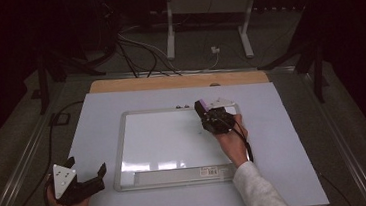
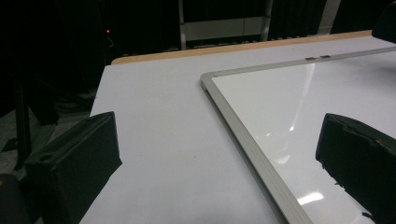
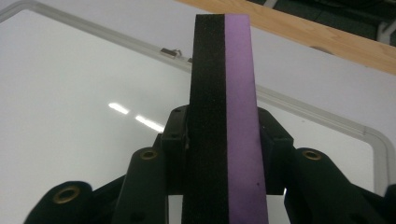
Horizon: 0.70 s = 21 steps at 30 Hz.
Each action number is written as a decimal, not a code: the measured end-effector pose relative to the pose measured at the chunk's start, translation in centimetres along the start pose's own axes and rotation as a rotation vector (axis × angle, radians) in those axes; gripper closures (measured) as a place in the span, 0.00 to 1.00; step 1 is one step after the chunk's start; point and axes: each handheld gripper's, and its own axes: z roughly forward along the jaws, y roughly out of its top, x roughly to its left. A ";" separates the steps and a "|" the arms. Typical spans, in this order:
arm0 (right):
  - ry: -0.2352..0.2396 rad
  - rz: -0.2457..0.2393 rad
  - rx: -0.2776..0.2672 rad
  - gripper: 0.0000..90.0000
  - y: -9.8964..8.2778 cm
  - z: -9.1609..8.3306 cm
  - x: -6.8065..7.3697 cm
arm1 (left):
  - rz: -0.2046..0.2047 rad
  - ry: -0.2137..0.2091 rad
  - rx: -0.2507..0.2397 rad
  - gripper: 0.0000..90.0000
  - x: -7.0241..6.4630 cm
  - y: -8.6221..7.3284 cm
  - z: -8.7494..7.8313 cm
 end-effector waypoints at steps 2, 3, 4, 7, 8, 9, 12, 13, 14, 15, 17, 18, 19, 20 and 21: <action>-0.011 0.006 0.001 0.70 0.0 -0.1 -0.3 | 0.001 -0.002 -0.002 0.01 0.0 0.0 0.0; -0.018 0.011 0.003 0.70 0.0 -0.2 -0.4 | 0.003 -0.003 -0.002 0.01 0.0 0.1 0.0; -0.024 0.015 0.002 0.70 0.0 -0.2 -0.5 | 0.003 -0.003 -0.002 0.01 -0.1 0.1 0.0; -0.033 0.038 -0.004 0.70 0.0 -0.5 -1.0 | 0.004 -0.003 -0.003 0.01 0.0 0.1 0.0; -0.032 0.049 -0.007 0.70 0.0 -0.6 -1.1 | 0.004 -0.004 -0.002 0.01 0.0 0.1 0.0; -0.031 0.056 -0.009 0.70 0.0 -0.6 -1.3 | 0.002 -0.004 -0.002 0.01 0.0 0.0 0.0; -0.039 0.083 -0.016 0.70 0.1 -0.9 -1.8 | 0.001 -0.004 -0.002 0.01 0.0 0.0 0.0; -0.044 0.089 -0.017 0.70 0.1 -0.9 -2.0 | 0.002 -0.005 -0.001 0.01 0.0 0.0 0.0; -0.047 0.098 -0.017 0.70 0.1 -1.0 -2.1 | 0.001 -0.005 -0.002 0.01 -0.1 0.0 0.0; -0.050 0.110 -0.018 0.70 0.1 -1.1 -2.3 | 0.001 -0.005 -0.002 0.01 -0.1 0.0 0.1; -0.047 0.129 -0.019 0.70 0.0 -1.2 -2.6 | 0.003 -0.005 -0.001 0.01 -0.1 0.1 0.1; -0.052 0.128 -0.016 0.70 0.0 -1.2 -2.8 | 0.004 -0.004 -0.001 0.01 -0.1 0.1 0.1; -0.055 0.131 -0.014 0.70 0.0 -1.1 -3.0 | 0.005 -0.004 -0.001 0.01 -0.1 0.1 0.1; -0.061 0.134 -0.012 0.70 -0.1 -1.1 -3.1 | 0.006 -0.004 0.000 0.01 -0.1 0.1 0.1; -0.066 0.136 -0.010 0.70 -0.1 -1.1 -3.3 | 0.005 -0.003 -0.001 0.01 -0.1 0.1 0.1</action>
